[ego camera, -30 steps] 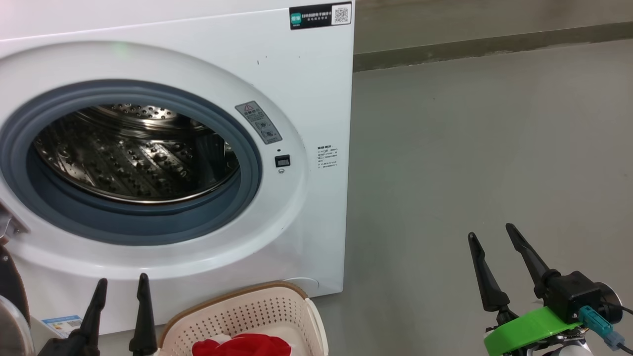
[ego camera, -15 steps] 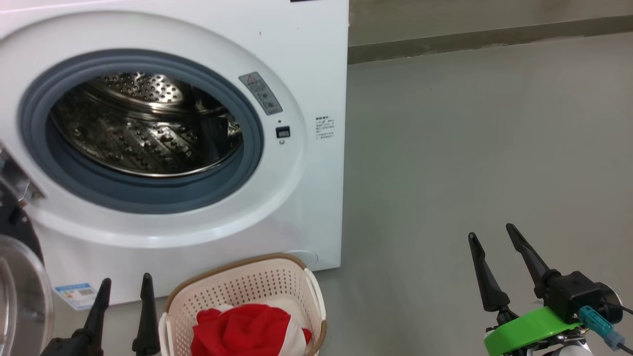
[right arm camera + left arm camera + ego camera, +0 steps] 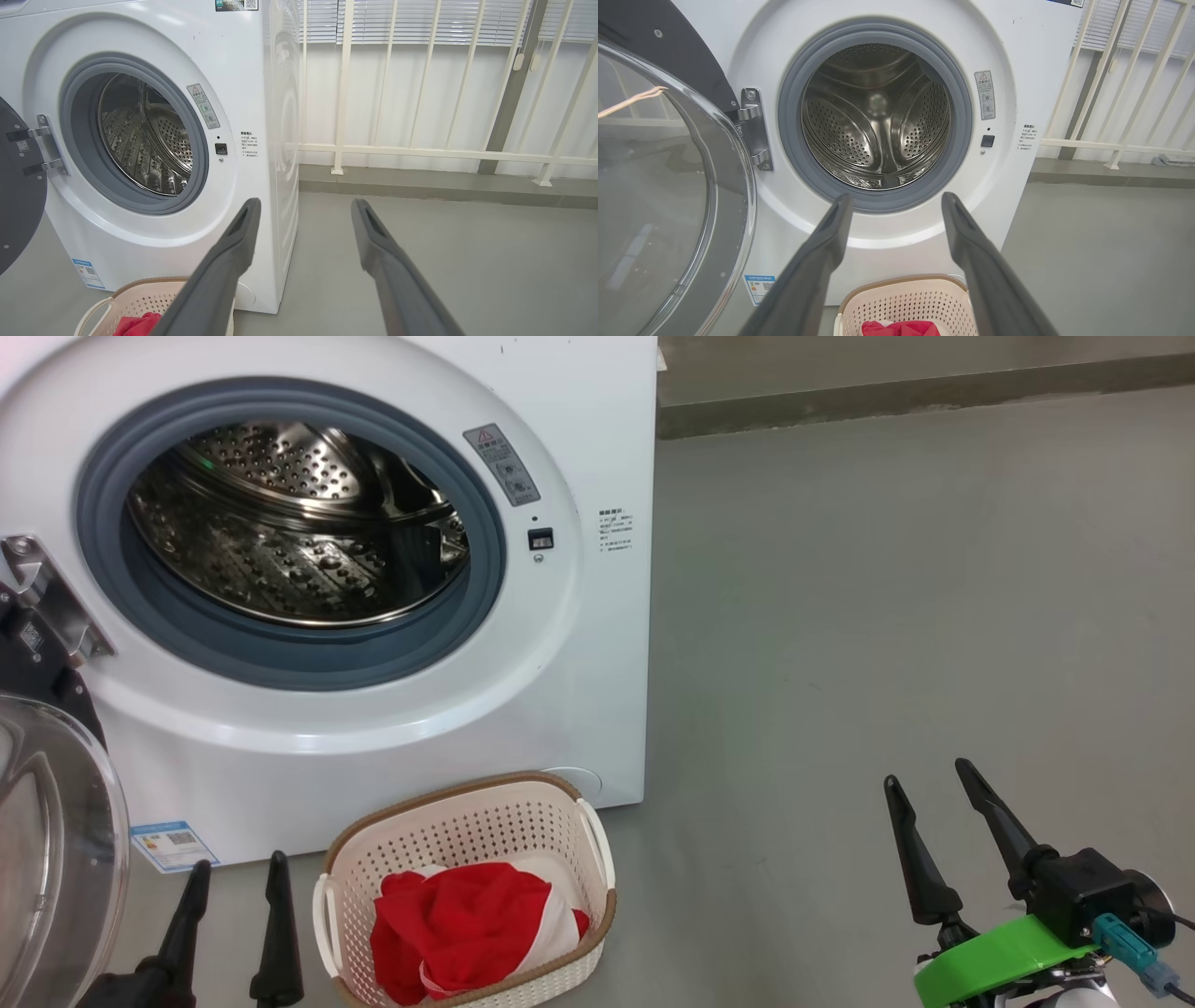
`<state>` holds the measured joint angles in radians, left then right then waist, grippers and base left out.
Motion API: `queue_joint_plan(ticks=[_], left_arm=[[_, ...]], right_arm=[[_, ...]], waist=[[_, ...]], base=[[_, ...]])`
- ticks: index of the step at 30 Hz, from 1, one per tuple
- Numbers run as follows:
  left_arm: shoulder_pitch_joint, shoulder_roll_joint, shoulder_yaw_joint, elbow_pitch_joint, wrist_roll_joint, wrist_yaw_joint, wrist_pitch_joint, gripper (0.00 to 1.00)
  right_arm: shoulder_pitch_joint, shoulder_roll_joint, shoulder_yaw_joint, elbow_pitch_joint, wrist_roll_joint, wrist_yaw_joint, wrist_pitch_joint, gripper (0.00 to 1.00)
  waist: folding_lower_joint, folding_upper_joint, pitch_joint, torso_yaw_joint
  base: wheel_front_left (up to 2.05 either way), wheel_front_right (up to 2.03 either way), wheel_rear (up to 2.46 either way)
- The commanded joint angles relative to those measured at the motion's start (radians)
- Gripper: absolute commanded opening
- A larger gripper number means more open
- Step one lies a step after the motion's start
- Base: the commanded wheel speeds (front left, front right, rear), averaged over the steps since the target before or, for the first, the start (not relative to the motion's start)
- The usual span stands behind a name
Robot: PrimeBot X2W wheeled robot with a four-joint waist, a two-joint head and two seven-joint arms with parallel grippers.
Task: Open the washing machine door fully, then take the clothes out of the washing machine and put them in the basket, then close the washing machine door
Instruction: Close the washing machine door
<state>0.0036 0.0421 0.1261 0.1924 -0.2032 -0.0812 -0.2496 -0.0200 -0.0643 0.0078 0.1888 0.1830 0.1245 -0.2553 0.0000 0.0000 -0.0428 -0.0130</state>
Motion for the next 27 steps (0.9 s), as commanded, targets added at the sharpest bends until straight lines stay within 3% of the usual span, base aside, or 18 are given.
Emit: queue_joint_plan(ticks=[1,13,27], left_arm=[[-0.011,0.008,0.030,-0.030,0.004,-0.011,-0.012,1.00],[-0.008,0.008,0.012,-0.018,0.003,-0.017,-0.012,1.00],[-0.001,0.008,0.016,-0.053,0.024,0.024,-0.012,1.00]], right_arm=[[-0.013,-0.013,0.016,-0.022,-0.001,0.006,-0.006,1.00],[-0.009,-0.014,0.018,-0.024,0.000,0.006,-0.006,1.00],[-0.003,-0.012,0.032,-0.028,0.005,0.006,-0.006,1.00]], waist=[[0.0000,0.0000,0.000,0.001],[0.0000,0.0000,-0.005,0.019],[0.0000,0.0000,-0.014,0.148]], base=[[0.00,0.00,0.00],[0.00,0.00,0.00],[0.00,0.00,0.00]])
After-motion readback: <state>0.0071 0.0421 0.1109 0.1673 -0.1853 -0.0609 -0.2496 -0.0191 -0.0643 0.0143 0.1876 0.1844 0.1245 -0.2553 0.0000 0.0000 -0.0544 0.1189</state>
